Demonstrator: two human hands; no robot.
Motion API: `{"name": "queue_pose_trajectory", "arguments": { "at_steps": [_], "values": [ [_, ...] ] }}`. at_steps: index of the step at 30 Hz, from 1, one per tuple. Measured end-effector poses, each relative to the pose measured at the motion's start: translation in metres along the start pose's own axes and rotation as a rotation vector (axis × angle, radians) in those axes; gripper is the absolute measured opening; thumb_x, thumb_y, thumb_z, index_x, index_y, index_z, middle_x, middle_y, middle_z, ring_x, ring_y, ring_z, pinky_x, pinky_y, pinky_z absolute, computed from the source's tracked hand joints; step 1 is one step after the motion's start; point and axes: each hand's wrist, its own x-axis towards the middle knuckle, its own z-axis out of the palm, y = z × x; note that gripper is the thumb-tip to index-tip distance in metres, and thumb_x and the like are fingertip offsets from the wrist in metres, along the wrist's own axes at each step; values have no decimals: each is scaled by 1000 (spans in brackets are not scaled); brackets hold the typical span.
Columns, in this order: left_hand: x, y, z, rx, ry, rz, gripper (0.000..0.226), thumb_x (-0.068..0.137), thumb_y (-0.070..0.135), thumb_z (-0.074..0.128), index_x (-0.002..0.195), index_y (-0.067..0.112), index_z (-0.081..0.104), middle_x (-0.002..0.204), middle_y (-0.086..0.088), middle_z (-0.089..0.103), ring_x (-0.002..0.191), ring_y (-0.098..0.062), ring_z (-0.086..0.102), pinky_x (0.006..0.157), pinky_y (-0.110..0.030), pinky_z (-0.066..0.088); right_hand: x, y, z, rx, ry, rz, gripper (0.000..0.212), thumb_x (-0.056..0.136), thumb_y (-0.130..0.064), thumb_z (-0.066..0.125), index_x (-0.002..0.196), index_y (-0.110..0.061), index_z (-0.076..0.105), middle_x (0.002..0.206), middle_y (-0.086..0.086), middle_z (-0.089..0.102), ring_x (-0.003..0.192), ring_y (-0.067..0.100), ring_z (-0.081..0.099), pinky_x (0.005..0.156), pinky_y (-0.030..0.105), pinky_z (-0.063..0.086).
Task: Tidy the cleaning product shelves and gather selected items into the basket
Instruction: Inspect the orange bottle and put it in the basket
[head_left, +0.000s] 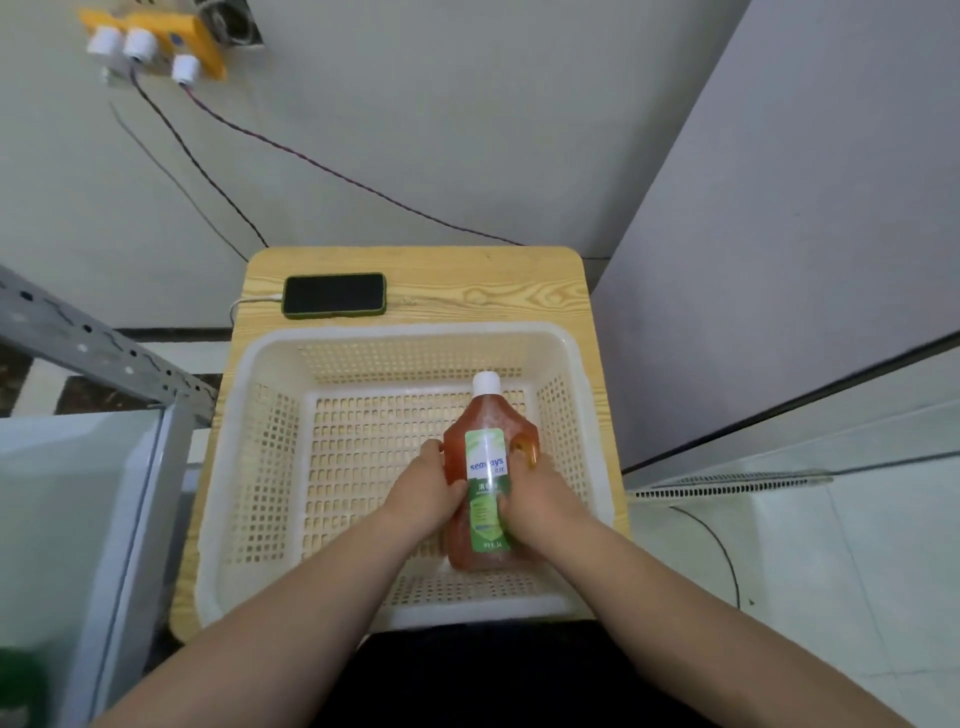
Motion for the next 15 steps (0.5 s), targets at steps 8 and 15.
{"name": "queue_pose_trajectory", "arguments": {
  "at_steps": [8, 15],
  "values": [
    [-82, 6, 35, 481, 2, 134, 65, 92, 58, 37, 151, 29, 40, 147, -1, 48, 121, -22, 59, 95, -39, 52, -35, 35, -10, -474, -65, -516, 62, 99, -42, 53, 150, -12, 36, 143, 17, 49, 127, 33, 48, 105, 44, 46],
    [-140, 17, 45, 569, 259, 20, 51, 92, 54, 30, 113, 23, 66, 99, -3, 66, 93, -25, 63, 76, -35, 48, -38, 31, -28, -521, -75, -710, 52, 100, -61, 48, 128, -17, 56, 124, 11, 58, 108, 30, 60, 76, 37, 47]
  ]
}}
